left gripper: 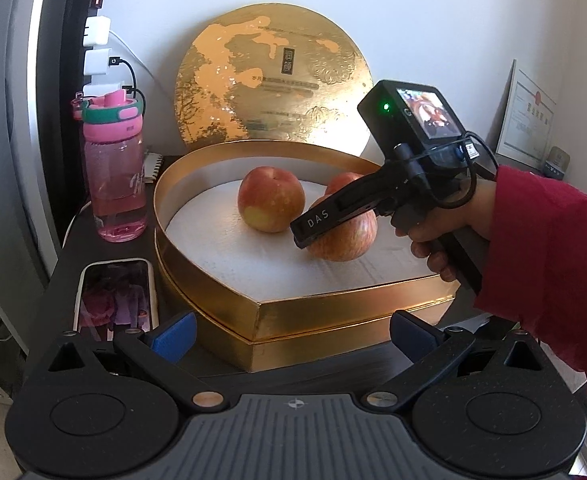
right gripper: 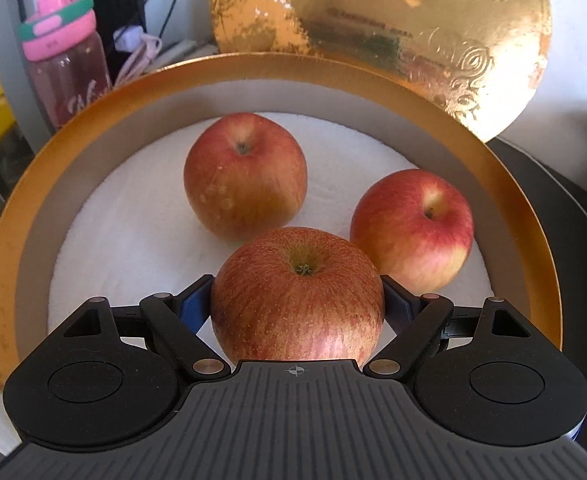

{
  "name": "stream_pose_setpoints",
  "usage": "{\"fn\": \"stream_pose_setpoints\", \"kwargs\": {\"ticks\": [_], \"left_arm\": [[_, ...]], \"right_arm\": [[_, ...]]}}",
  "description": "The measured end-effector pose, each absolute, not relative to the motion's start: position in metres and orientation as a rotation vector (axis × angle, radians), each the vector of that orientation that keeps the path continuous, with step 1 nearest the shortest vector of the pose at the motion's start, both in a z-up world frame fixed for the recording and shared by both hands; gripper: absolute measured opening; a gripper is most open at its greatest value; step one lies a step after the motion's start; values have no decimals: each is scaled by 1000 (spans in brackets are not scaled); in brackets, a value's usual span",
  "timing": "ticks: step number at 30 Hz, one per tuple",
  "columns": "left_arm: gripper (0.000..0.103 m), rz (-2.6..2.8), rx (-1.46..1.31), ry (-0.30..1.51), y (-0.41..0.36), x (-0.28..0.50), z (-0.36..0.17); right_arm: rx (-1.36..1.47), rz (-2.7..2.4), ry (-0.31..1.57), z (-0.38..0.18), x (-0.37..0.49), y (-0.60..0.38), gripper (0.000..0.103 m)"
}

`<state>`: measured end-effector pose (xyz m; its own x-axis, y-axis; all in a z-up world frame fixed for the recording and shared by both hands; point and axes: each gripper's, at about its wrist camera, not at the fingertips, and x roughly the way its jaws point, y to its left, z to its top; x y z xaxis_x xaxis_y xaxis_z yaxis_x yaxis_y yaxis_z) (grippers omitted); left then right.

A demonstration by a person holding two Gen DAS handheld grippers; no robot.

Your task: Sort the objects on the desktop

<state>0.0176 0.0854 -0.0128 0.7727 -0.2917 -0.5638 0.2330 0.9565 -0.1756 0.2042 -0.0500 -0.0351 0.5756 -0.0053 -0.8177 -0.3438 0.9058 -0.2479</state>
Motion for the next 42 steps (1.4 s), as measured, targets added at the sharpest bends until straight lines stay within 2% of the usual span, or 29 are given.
{"fn": "stream_pose_setpoints", "kwargs": {"ticks": [15,20,36,42], "left_arm": [[102,-294,-67,629,75,15,-9],[102,-291,-50,624,71,11,-6],[102,-299,7,618,48,0,0],[102,-308,21,621,40,-2,1]], "right_arm": [[-423,220,976,-44,199,-55,87],[-407,208,965,-39,195,-58,94],[-187,187,766,6,135,-95,95],[-125,194,693,19,101,-107,100]]}}
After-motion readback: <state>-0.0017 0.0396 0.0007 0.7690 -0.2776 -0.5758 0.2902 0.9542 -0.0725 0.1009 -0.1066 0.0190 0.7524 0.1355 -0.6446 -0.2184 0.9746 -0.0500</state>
